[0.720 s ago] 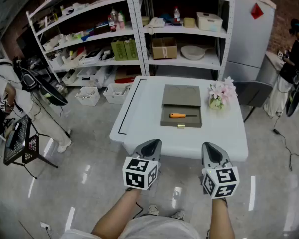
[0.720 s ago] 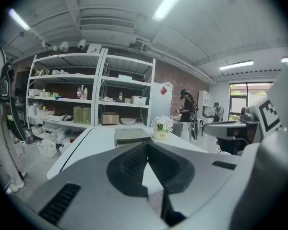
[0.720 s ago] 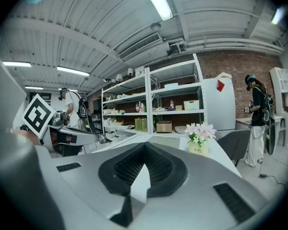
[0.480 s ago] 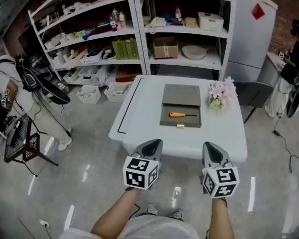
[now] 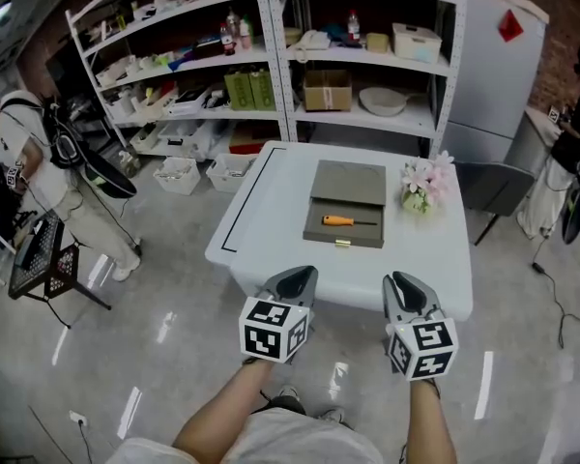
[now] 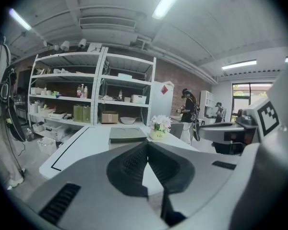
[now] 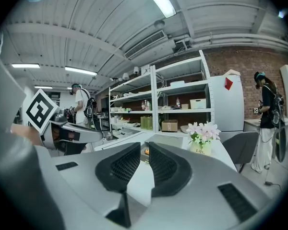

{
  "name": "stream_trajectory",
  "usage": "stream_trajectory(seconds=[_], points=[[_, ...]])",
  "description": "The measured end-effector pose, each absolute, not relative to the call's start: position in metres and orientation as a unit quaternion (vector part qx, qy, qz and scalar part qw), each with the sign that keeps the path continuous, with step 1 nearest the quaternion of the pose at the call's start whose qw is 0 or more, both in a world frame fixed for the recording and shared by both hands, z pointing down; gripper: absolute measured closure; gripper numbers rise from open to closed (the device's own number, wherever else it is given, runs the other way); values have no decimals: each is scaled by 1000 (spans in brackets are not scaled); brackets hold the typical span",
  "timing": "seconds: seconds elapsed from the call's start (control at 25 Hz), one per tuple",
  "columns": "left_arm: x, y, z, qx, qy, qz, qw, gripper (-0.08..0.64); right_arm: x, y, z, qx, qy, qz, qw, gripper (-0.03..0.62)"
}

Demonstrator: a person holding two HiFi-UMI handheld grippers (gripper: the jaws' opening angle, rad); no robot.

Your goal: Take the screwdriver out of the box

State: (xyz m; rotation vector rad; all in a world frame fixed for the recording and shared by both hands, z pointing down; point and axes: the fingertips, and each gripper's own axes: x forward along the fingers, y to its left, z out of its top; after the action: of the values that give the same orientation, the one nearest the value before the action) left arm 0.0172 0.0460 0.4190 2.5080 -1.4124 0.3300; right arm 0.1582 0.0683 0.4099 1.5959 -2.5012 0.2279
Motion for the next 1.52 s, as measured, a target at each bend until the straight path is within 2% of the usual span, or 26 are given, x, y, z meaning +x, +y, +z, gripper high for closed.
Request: stream_trajectory(seconds=[0.4,0.88,1.52], points=[[28,7,428,857,-486,119,126,557,156,25,423,502,-855,78,105,502],[18,-93,449,861,-472,128,141,557,119,-76,445,446,-878,63,158,479],[-5,-181,479,870,-442,150,161,557,64,-165,512,299,-892,52,336,456]])
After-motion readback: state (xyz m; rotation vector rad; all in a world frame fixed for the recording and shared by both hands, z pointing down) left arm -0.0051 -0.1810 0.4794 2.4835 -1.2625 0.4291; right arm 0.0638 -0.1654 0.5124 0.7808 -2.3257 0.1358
